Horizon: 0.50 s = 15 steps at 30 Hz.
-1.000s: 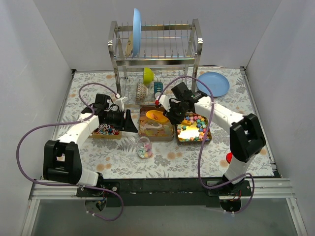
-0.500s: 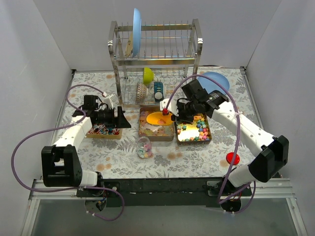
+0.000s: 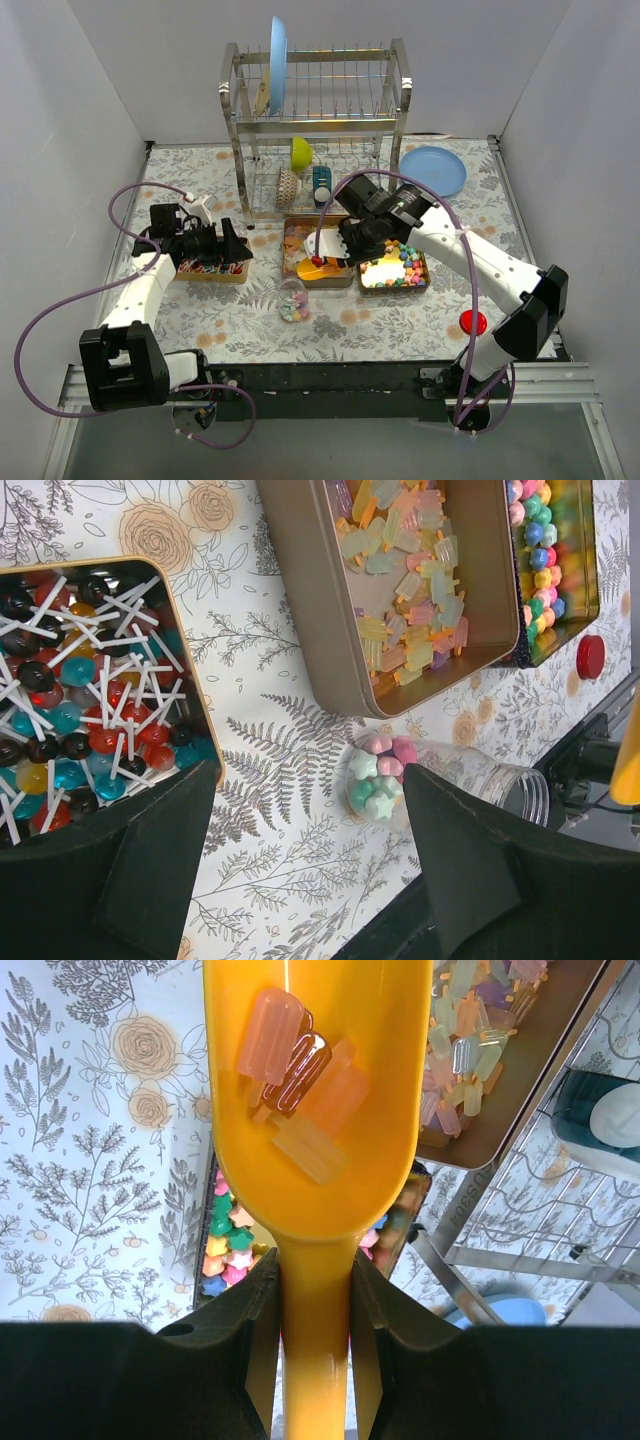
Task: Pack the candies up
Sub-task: Place the fake candies in the packing bottle.
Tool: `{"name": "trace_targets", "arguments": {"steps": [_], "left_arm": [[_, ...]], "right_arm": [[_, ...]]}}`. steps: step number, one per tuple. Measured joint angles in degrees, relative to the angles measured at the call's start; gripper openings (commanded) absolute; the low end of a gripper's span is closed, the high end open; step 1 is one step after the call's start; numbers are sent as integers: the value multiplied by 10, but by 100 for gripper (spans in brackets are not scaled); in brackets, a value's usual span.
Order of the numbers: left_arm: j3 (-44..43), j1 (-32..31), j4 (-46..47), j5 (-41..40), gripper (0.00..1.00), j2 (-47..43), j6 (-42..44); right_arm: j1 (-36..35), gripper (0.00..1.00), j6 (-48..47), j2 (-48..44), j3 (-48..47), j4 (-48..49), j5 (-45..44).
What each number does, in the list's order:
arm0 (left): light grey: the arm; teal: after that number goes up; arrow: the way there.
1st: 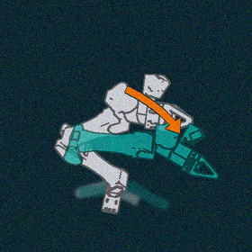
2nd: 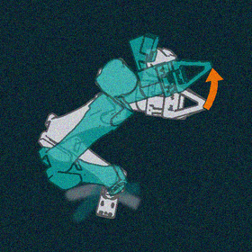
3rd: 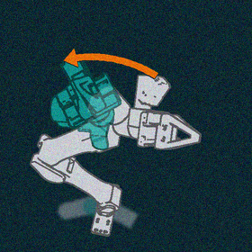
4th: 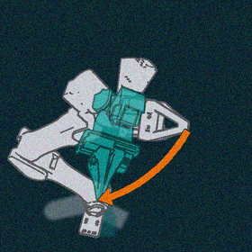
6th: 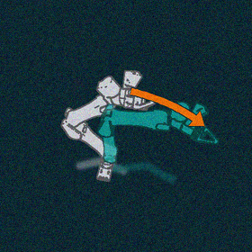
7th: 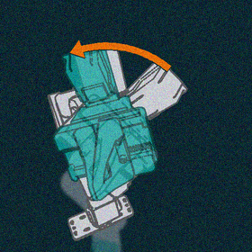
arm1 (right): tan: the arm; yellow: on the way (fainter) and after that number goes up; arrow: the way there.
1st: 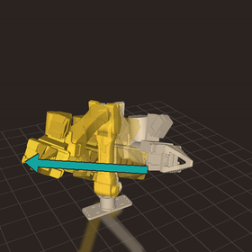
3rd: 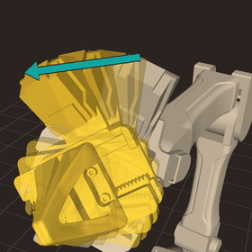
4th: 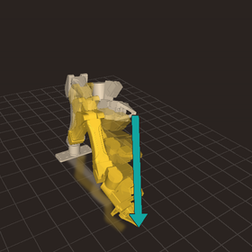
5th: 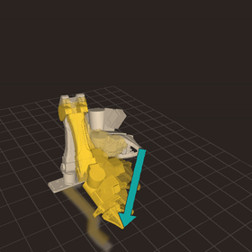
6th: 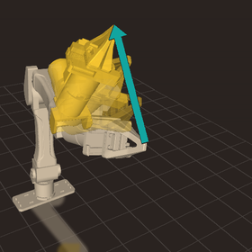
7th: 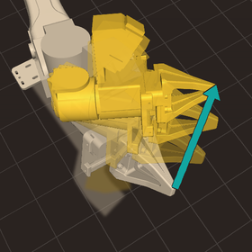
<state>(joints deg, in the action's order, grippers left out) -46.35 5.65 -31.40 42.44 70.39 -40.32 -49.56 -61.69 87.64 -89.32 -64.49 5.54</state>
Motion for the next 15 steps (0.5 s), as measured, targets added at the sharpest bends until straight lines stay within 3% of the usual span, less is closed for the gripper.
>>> {"name": "trace_targets", "arguments": {"steps": [15], "left_arm": [[29,26,53,-8,76,-28,-36]], "right_arm": [[-76,1,-14,118,-117,-66,-136]]}}
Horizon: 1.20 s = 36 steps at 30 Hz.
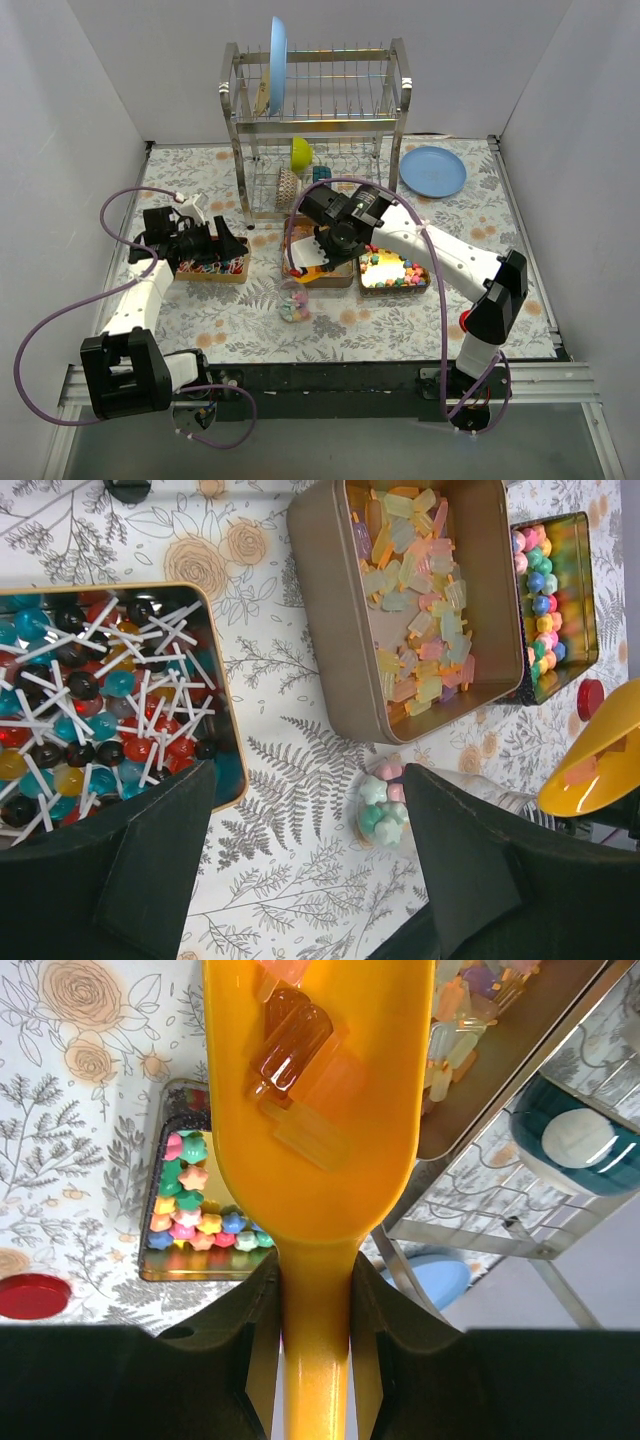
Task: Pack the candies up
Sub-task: Place the fake candies in the packing bottle.
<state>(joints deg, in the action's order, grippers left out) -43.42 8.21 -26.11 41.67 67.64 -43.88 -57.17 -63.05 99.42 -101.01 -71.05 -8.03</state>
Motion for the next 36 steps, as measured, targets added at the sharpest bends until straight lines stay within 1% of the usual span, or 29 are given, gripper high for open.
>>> {"name": "trace_targets", "arguments": {"steps": [3,8,13,14,19,21,24,33,36], "left_arm": [[1,2,10,-3,76,-4,-4],[6,3,23,-9,75,-9,-10],[8,3,29,-24,71,-7,-14],[8,3,31,-29,68,-5,-16],[8,3,43,-49,61,27,-23],[8,3,43,-55,54,43,-24],[8,3,43,-63,48,66,-24],[6,-17,44,-73,42,118,-11],[0,-30,43,-80,34,143,-2]], "right_arm": [[-21,1,-9,7,-18,-12,-32],[-54,1,-26,8,-21,-20,-84],[-80,1,-33,8,-21,-24,-129],[-84,1,-33,8,-21,-24,-138],[-101,1,-35,8,-21,-24,-170],[-105,1,-34,9,-21,-24,-180],[-110,1,-34,9,-24,-25,-191],[-114,1,-21,5,-44,-23,-207],[-115,1,-15,-5,-43,-14,-211]]}}
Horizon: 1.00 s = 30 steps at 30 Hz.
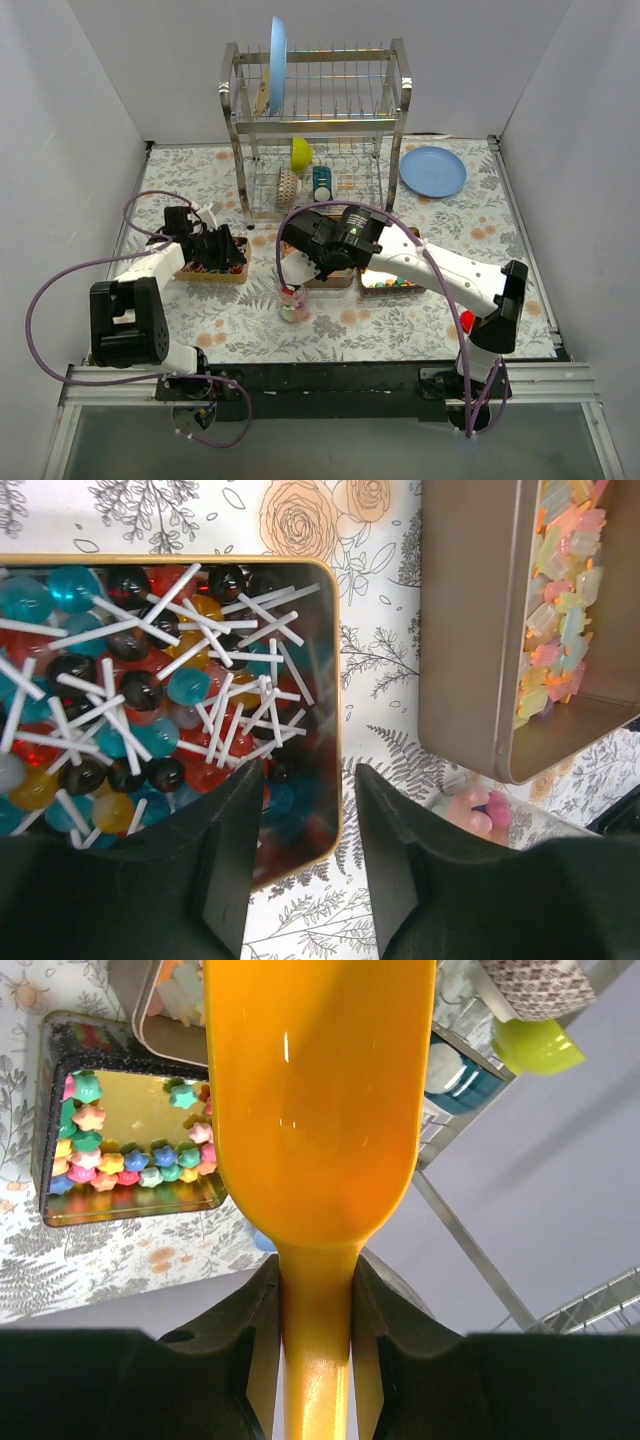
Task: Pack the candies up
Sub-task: Place the fake candies in the packing bottle, then move the storage box to the center of the board.
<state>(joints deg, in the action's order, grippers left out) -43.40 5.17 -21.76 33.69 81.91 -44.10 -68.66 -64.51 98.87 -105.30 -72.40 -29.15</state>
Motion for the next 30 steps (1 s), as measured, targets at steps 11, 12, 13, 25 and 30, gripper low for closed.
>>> {"name": "trace_targets", "arguments": {"steps": [11,12,13,25,30], "left_arm": [[-16,-77,0,10,28,51,24],[-17,-91,0,13,27,53,26],[-20,-103,-1,16,26,56,28],[-93,-165,-4,46,29,139,32],[-113,-216,-5,47,32,158,38]], "right_arm": [[35,1,90,-110,54,57,-5],[49,1,97,-110,54,60,-2],[66,1,103,-110,54,62,0],[166,1,145,-103,41,65,33],[177,1,149,-99,41,65,43]]}}
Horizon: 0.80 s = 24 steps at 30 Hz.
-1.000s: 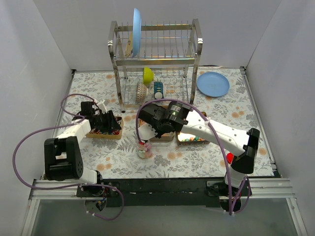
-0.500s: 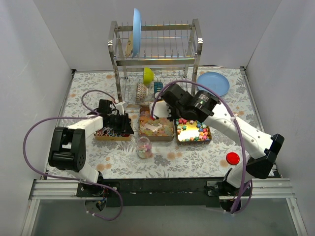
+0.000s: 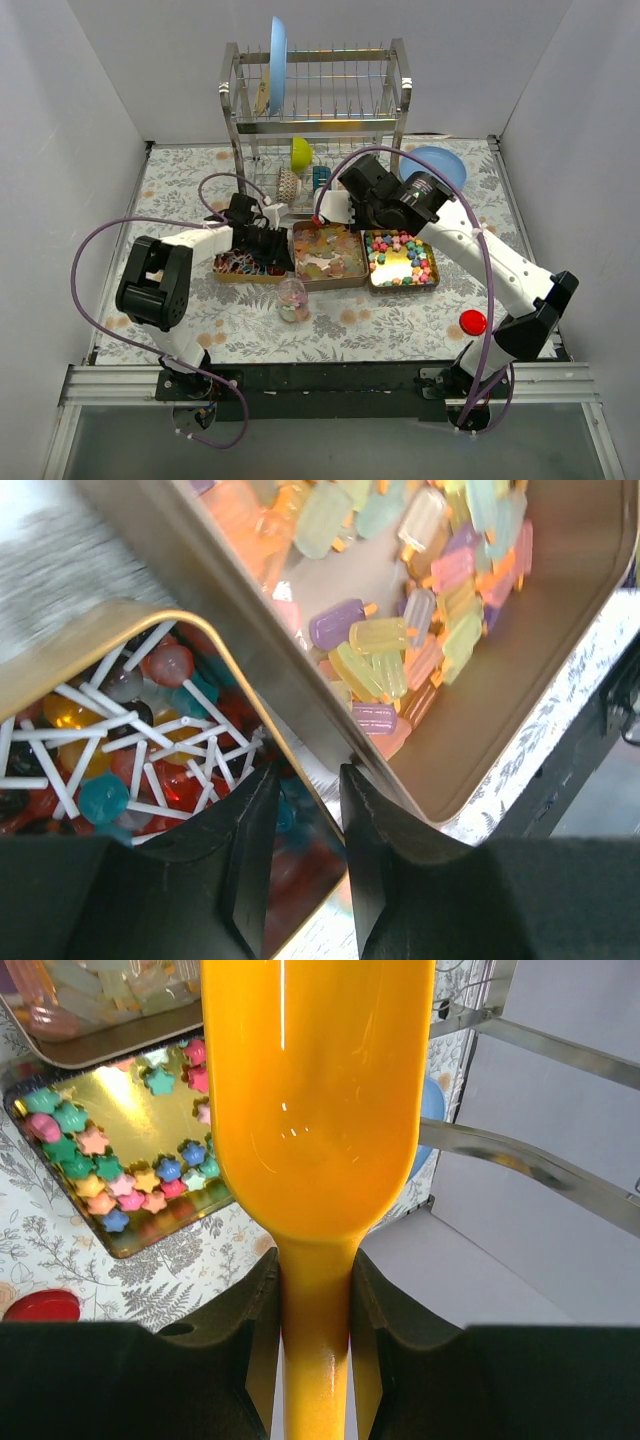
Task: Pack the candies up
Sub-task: Move the storage box to the center of the board.
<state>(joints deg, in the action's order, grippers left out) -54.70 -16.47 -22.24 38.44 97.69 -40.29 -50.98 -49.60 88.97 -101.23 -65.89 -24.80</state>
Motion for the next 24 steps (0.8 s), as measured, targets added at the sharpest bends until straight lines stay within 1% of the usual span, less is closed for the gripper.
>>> {"name": "trace_targets", "arguments": {"steps": [2,6,10,15,16,20,24], "left_arm": [[-13,-24,0,3,33,12,1],[-43,-71,-1,8,38,42,1],[-80,-108,-2,11,45,75,-3],[-117,-142,-1,16,52,99,-12],[-119,-145,-2,17,54,99,-13],[-126,-147,-23,19,59,85,-1],[-110,-140,-51,19,59,21,18]], "right_arm": [[7,1,1,1,0,0,4],[25,1,3,2,0,0,9],[42,1,4,2,0,0,10],[56,1,4,2,0,0,10],[57,1,4,2,0,0,9],[59,1,4,2,0,0,10],[59,1,4,5,-1,0,12]]}}
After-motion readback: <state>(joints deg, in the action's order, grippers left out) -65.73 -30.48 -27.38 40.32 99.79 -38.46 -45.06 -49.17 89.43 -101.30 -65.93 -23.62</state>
